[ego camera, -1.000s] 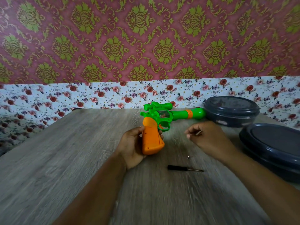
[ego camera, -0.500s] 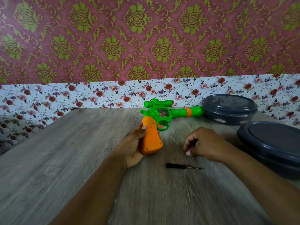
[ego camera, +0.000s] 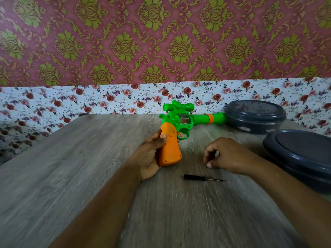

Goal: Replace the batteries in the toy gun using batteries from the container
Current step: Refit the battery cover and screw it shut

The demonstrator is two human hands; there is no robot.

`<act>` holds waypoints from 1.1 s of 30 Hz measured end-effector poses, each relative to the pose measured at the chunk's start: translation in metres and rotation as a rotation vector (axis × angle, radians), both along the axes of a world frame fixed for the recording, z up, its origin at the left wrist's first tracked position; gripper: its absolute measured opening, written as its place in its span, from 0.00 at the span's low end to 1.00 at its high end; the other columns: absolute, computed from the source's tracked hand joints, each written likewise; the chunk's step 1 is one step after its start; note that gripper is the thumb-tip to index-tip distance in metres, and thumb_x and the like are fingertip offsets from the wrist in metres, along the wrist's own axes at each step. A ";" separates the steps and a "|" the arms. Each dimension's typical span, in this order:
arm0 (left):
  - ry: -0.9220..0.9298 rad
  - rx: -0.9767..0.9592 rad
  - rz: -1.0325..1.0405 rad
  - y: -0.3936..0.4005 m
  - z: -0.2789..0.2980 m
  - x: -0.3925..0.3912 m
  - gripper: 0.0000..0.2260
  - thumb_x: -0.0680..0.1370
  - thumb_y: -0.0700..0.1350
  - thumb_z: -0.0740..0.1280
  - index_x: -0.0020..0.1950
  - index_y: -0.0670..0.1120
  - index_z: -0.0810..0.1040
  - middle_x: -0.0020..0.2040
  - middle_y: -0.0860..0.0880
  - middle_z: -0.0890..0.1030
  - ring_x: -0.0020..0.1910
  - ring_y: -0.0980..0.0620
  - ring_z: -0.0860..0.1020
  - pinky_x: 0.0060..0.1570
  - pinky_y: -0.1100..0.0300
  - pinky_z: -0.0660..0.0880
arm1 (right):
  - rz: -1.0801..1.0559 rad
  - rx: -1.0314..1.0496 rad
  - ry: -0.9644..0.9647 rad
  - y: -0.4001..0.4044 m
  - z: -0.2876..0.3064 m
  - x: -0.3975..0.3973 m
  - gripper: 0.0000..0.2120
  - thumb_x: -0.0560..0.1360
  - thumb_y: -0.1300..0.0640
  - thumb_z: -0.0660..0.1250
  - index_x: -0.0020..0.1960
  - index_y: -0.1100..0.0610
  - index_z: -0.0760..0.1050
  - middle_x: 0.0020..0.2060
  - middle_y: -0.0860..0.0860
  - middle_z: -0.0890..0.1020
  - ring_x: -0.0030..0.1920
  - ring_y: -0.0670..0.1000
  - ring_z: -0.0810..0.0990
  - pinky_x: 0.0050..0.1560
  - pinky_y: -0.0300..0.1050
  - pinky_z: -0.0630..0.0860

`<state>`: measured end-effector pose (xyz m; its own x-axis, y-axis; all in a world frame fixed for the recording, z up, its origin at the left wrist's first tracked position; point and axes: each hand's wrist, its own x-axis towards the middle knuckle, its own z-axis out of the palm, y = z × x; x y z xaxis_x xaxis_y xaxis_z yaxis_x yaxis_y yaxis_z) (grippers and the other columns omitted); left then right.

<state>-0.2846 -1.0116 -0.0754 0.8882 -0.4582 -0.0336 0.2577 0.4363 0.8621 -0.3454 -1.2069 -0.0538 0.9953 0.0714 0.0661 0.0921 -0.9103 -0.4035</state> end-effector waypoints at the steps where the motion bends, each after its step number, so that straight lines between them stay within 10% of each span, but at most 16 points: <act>1: 0.000 0.008 0.003 0.000 0.000 0.000 0.19 0.81 0.39 0.57 0.72 0.46 0.65 0.59 0.39 0.77 0.53 0.41 0.77 0.53 0.46 0.73 | 0.010 0.005 0.004 0.000 0.000 0.000 0.08 0.67 0.59 0.74 0.37 0.47 0.79 0.37 0.44 0.82 0.37 0.39 0.76 0.38 0.35 0.70; 14: 0.027 0.016 0.013 -0.002 0.000 0.000 0.20 0.81 0.41 0.57 0.74 0.46 0.63 0.64 0.37 0.75 0.55 0.41 0.77 0.51 0.48 0.75 | -0.003 -0.080 -0.048 0.006 -0.004 0.001 0.05 0.71 0.59 0.69 0.37 0.53 0.79 0.37 0.46 0.80 0.40 0.43 0.77 0.41 0.37 0.72; 19: 0.070 -0.060 0.032 -0.007 -0.001 0.000 0.19 0.82 0.47 0.54 0.73 0.47 0.64 0.50 0.42 0.80 0.45 0.46 0.79 0.44 0.51 0.75 | -0.026 0.276 -0.324 0.019 -0.003 0.003 0.04 0.70 0.62 0.71 0.38 0.55 0.80 0.31 0.42 0.79 0.31 0.35 0.76 0.33 0.23 0.67; 27: -0.069 0.005 0.044 -0.022 -0.005 -0.001 0.12 0.82 0.46 0.54 0.56 0.50 0.76 0.42 0.51 0.84 0.39 0.55 0.82 0.44 0.58 0.77 | -0.003 0.519 -0.519 0.056 -0.003 0.011 0.14 0.67 0.64 0.72 0.34 0.47 0.75 0.31 0.40 0.79 0.33 0.38 0.76 0.37 0.29 0.71; 33: -0.094 -0.010 0.061 -0.028 -0.005 -0.006 0.15 0.82 0.43 0.55 0.67 0.48 0.72 0.55 0.47 0.81 0.48 0.53 0.80 0.52 0.56 0.76 | -0.030 0.467 -0.563 0.058 -0.005 0.010 0.10 0.67 0.63 0.72 0.36 0.49 0.77 0.31 0.41 0.79 0.34 0.43 0.77 0.40 0.36 0.73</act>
